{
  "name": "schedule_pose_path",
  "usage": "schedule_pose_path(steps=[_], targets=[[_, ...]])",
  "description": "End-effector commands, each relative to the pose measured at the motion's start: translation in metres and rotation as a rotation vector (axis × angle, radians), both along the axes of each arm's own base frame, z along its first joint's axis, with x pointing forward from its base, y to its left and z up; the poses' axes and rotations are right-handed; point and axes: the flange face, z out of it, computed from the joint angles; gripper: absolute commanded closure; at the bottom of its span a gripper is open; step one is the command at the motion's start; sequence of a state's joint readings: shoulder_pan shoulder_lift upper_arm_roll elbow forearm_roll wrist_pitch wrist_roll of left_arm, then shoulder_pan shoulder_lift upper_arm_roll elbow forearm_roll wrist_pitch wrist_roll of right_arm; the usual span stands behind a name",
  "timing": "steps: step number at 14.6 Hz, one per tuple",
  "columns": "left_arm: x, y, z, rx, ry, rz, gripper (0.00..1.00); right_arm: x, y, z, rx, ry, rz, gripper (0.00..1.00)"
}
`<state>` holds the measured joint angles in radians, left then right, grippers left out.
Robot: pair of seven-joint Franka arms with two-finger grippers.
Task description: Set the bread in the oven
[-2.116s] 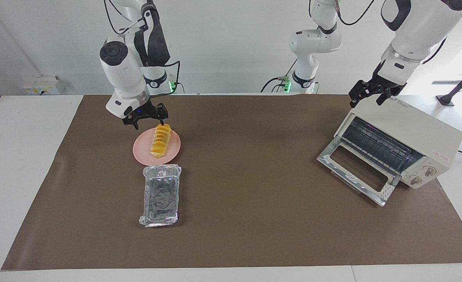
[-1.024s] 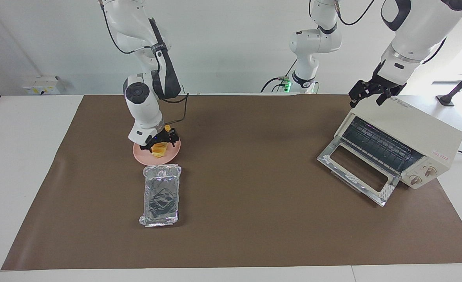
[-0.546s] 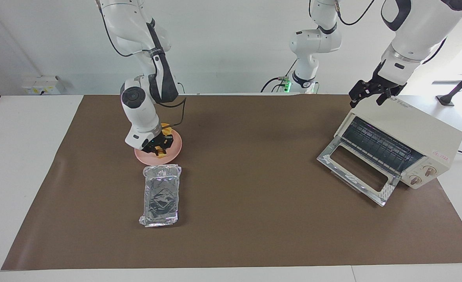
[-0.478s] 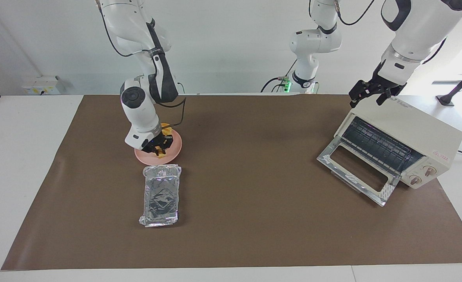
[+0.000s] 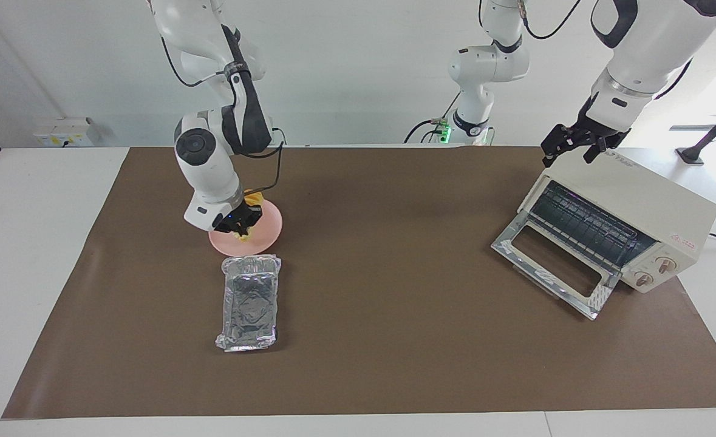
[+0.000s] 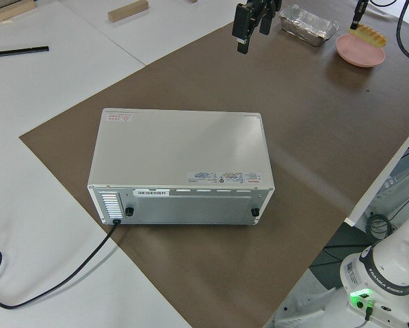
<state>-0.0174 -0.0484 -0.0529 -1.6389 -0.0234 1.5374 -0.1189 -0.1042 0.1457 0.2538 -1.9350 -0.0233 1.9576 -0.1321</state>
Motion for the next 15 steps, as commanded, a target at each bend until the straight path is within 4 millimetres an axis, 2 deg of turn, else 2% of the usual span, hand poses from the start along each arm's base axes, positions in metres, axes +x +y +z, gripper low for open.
schedule_pose_path(steps=[1,4,5,8,10,11,12,15], targets=[[-0.005,0.004,0.004,0.013,-0.002,-0.003,0.00,0.047,-0.006,0.032,0.039,-0.026,0.008,1.00],[-0.005,0.004,0.004,0.013,-0.002,-0.003,0.00,0.080,0.000,0.027,0.067,-0.057,0.011,1.00],[-0.005,0.004,0.004,0.013,-0.005,-0.003,0.00,0.094,0.000,0.016,0.072,-0.055,0.010,1.00],[-0.005,0.000,0.004,0.013,-0.004,-0.007,0.00,0.136,0.027,-0.009,0.080,-0.079,0.023,1.00],[-0.005,0.003,0.003,0.014,-0.001,-0.003,0.00,0.159,0.034,-0.029,0.056,-0.106,0.011,1.00],[-0.005,0.003,0.004,0.013,-0.005,-0.004,0.00,0.165,0.041,-0.038,0.041,-0.119,0.022,1.00],[-0.004,0.003,0.005,0.013,-0.011,-0.006,0.00,0.174,0.030,-0.046,0.027,-0.128,0.004,1.00],[-0.003,0.001,0.005,0.011,-0.020,-0.006,0.00,0.181,0.028,-0.054,0.031,-0.136,0.001,1.00]])
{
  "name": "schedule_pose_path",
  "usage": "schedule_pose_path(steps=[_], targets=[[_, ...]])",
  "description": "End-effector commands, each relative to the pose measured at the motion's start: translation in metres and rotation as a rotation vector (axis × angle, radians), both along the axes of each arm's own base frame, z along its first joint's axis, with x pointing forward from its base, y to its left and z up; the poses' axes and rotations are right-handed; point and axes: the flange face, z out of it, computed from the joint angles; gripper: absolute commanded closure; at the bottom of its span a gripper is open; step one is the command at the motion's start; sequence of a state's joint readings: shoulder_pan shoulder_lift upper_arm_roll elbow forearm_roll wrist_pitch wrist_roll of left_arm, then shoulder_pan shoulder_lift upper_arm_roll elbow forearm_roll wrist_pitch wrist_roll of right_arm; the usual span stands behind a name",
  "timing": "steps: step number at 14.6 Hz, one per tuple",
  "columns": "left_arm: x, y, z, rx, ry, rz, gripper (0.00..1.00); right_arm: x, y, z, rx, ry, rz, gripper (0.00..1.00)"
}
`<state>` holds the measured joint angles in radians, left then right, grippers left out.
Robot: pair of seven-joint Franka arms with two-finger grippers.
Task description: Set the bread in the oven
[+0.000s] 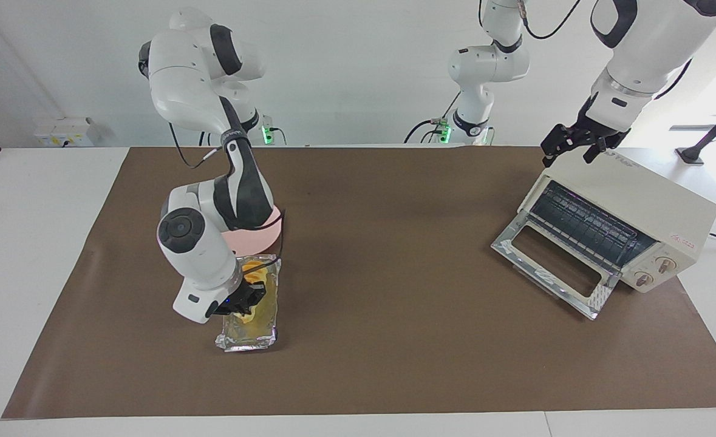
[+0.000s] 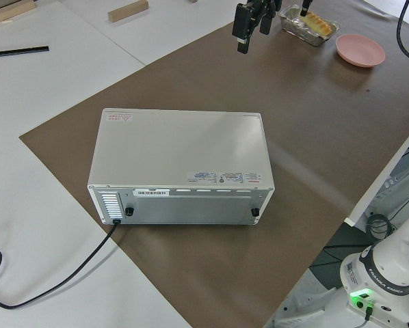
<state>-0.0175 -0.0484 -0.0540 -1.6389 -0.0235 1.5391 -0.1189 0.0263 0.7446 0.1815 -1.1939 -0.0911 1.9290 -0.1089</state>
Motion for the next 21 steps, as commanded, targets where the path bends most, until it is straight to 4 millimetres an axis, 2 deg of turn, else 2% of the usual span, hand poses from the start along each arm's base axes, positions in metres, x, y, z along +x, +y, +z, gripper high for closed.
schedule_pose_path(steps=[1,2,4,5,6,7,8,9,12,15,17,18,19,20,21], targets=[[-0.003,0.002,0.005,0.010,-0.026,-0.004,0.00,0.010,0.000,0.003,-0.003,-0.027,-0.005,1.00],[-0.003,0.002,0.005,0.010,-0.026,-0.003,0.00,0.013,0.002,0.007,0.013,-0.069,-0.009,1.00],[-0.003,0.003,0.003,0.011,-0.022,-0.003,0.00,0.008,0.000,-0.010,0.017,-0.078,-0.013,1.00],[-0.003,0.003,0.003,0.011,-0.022,-0.007,0.00,0.007,0.002,-0.007,0.017,-0.075,-0.015,0.94],[-0.003,0.003,0.004,0.011,-0.020,-0.007,0.00,0.006,0.002,-0.004,0.026,-0.073,-0.019,0.52],[-0.004,0.001,0.005,0.011,-0.022,-0.010,0.00,0.005,0.003,-0.002,0.032,-0.067,-0.024,0.30],[-0.003,-0.001,0.005,0.010,-0.023,-0.015,0.00,0.003,0.004,0.003,0.030,-0.055,-0.023,0.24],[-0.003,-0.001,0.005,0.010,-0.025,-0.014,0.00,0.000,0.004,0.005,0.023,-0.034,-0.019,0.11],[-0.003,0.000,0.006,0.011,-0.028,0.002,0.00,-0.003,-0.013,0.012,-0.014,0.010,-0.013,0.10],[-0.001,-0.014,0.007,-0.001,-0.044,-0.020,0.00,0.000,-0.030,0.013,-0.038,-0.005,0.053,0.12],[0.000,-0.051,0.001,-0.031,-0.033,-0.051,0.00,-0.001,-0.031,0.008,-0.050,0.000,0.062,0.13],[0.009,-0.074,-0.013,-0.057,-0.009,-0.034,0.00,-0.003,-0.034,0.002,-0.054,0.006,0.061,0.15],[0.017,-0.098,-0.020,-0.062,-0.005,-0.018,0.00,-0.008,-0.037,-0.002,-0.063,0.013,0.063,0.16],[0.020,-0.113,-0.020,-0.068,-0.021,-0.001,0.00,-0.012,-0.038,-0.007,-0.074,0.011,0.090,0.17],[0.023,-0.117,-0.021,-0.076,-0.040,0.008,0.00,-0.015,-0.043,-0.013,-0.089,0.008,0.142,0.21]])
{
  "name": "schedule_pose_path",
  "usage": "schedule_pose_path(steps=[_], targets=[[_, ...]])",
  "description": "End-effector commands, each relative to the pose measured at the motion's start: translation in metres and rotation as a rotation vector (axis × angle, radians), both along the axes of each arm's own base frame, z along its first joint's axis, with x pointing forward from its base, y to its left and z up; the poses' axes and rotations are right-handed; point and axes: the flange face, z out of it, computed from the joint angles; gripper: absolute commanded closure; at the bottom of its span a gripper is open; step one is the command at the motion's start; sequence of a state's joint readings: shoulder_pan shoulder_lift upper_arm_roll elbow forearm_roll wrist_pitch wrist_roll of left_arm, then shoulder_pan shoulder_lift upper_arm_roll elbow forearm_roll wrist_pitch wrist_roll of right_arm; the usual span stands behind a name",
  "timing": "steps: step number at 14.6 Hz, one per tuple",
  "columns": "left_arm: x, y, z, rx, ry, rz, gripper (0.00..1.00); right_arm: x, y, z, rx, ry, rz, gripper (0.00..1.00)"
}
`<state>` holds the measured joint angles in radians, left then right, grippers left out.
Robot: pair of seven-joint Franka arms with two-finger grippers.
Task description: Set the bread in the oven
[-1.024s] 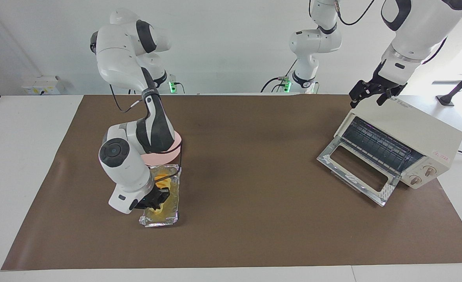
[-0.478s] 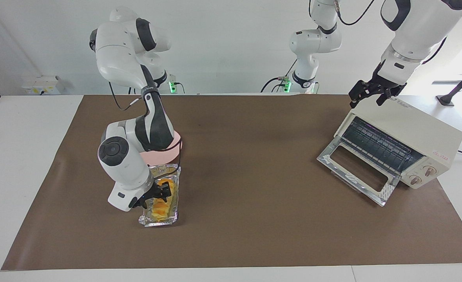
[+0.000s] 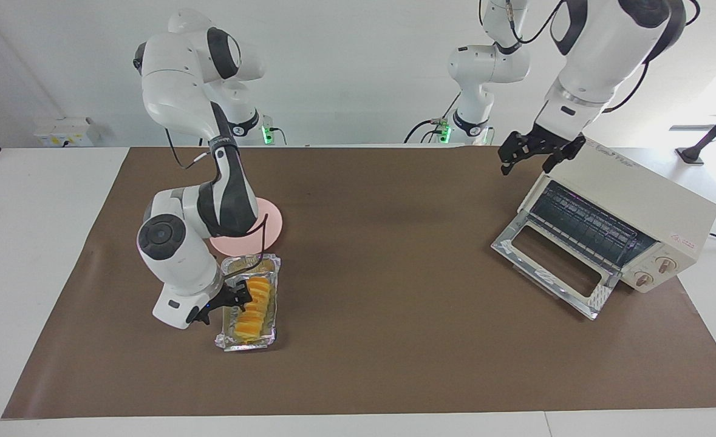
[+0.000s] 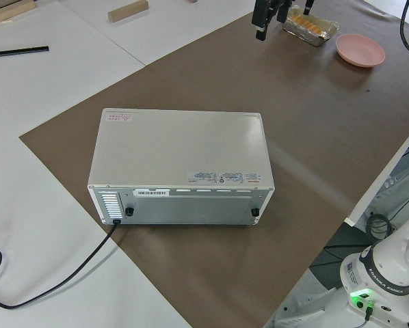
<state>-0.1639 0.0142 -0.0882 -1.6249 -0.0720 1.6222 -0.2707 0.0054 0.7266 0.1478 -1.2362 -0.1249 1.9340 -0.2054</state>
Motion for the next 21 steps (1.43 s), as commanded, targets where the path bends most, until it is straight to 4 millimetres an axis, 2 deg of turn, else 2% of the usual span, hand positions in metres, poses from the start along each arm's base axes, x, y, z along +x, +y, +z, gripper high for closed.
schedule_pose_path(steps=[1,3,4,5,6,11,12,13,15,17,19,21], targets=[[0.017,-0.019,-0.009,-0.025,-0.014,0.034,0.00,-0.016,-0.016,-0.008,-0.034,0.007,0.092,0.24],[0.018,-0.027,-0.015,-0.023,-0.007,0.031,0.00,-0.023,-0.017,-0.017,-0.033,-0.001,0.085,0.34],[0.018,-0.027,-0.016,-0.023,-0.009,0.031,0.00,-0.024,-0.016,-0.020,-0.028,-0.013,0.073,0.47],[0.019,-0.026,-0.016,-0.022,-0.009,0.032,0.00,-0.026,-0.014,-0.023,-0.028,-0.007,0.042,0.69],[0.019,-0.027,-0.017,-0.020,-0.010,0.031,0.00,-0.028,-0.012,-0.022,-0.028,-0.009,0.007,1.00],[0.020,-0.035,-0.023,-0.021,-0.004,0.043,0.00,-0.029,-0.002,-0.019,-0.017,-0.014,-0.034,1.00],[0.020,-0.035,-0.023,-0.021,-0.005,0.044,0.00,-0.029,0.000,-0.013,-0.015,-0.013,-0.034,1.00],[0.020,-0.034,-0.023,-0.021,-0.006,0.046,0.00,-0.031,0.001,-0.005,-0.017,-0.010,-0.032,1.00],[0.020,-0.035,-0.023,-0.018,-0.005,0.044,0.00,-0.036,0.020,0.017,0.017,0.041,-0.030,1.00],[0.020,-0.031,-0.024,-0.010,0.002,0.049,0.00,-0.037,0.032,0.049,0.063,0.095,-0.058,1.00],[0.021,-0.018,-0.024,0.010,0.026,0.063,0.00,-0.044,0.078,0.077,0.101,0.115,-0.109,1.00],[0.021,-0.014,-0.024,0.031,0.021,0.063,0.00,-0.059,0.139,0.093,0.097,0.121,-0.197,1.00]])
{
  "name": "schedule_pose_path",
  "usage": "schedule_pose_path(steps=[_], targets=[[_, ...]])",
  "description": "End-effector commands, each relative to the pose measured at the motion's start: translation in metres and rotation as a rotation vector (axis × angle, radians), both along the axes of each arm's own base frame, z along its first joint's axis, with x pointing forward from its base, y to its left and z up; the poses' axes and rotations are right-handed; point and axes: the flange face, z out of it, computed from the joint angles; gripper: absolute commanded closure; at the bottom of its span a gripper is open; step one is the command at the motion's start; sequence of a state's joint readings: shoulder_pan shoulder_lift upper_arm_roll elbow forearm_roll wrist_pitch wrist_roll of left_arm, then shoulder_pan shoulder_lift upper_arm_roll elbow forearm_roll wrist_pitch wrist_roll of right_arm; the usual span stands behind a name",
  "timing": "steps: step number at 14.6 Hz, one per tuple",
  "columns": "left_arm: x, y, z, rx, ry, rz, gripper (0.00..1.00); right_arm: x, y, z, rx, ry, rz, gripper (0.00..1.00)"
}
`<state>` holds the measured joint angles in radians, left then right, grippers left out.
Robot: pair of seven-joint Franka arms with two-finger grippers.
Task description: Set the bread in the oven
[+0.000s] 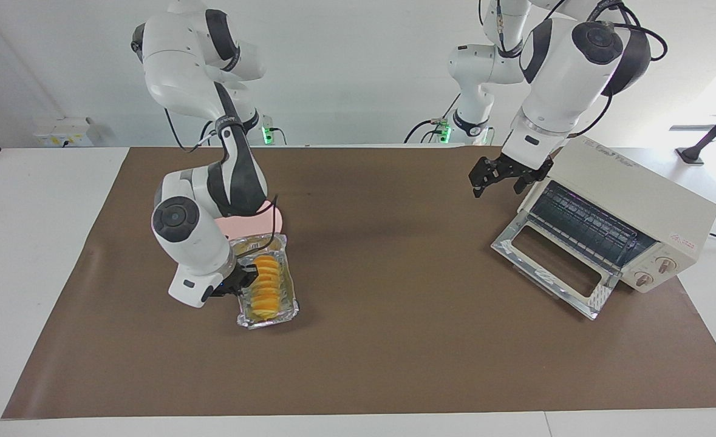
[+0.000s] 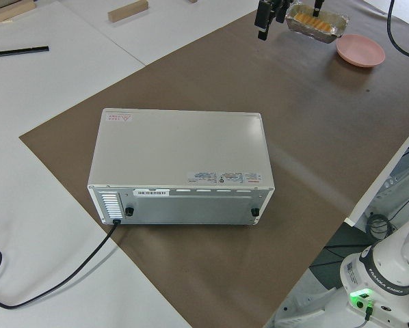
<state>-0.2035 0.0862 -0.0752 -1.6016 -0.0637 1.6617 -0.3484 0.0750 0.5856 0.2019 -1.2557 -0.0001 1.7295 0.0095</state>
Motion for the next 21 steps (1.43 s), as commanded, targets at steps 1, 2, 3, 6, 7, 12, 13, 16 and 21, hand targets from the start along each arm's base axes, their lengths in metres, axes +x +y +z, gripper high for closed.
schedule_pose_path(steps=[1,2,3,6,7,12,13,16,21], targets=[[0.002,0.005,0.003,0.020,0.007,0.010,0.00,-0.021,0.088,0.015,-0.006,0.005,-0.089,1.00],[0.003,0.006,0.003,0.022,0.007,0.011,0.00,-0.033,0.121,0.015,-0.009,-0.001,-0.097,1.00],[0.002,0.006,0.004,0.022,0.006,0.013,0.00,-0.044,0.148,0.014,-0.013,-0.012,-0.120,1.00],[0.004,0.014,0.003,0.025,0.011,0.026,0.00,-0.062,0.193,-0.002,0.009,-0.026,-0.148,1.00],[0.004,0.015,0.003,0.026,0.011,0.027,0.00,-0.068,0.207,-0.014,0.013,-0.035,-0.142,1.00],[0.005,0.017,0.001,0.028,0.010,0.029,0.00,-0.100,0.248,-0.069,0.036,-0.064,-0.197,1.00],[0.005,0.017,0.001,0.030,0.007,0.029,0.00,-0.104,0.250,-0.079,0.039,-0.067,-0.196,1.00],[0.005,0.016,0.001,0.028,0.001,0.029,0.00,-0.115,0.248,-0.096,0.051,-0.089,-0.183,1.00],[0.005,0.016,-0.002,0.029,0.002,0.028,0.00,-0.119,0.255,-0.096,0.052,-0.093,-0.176,0.01]])
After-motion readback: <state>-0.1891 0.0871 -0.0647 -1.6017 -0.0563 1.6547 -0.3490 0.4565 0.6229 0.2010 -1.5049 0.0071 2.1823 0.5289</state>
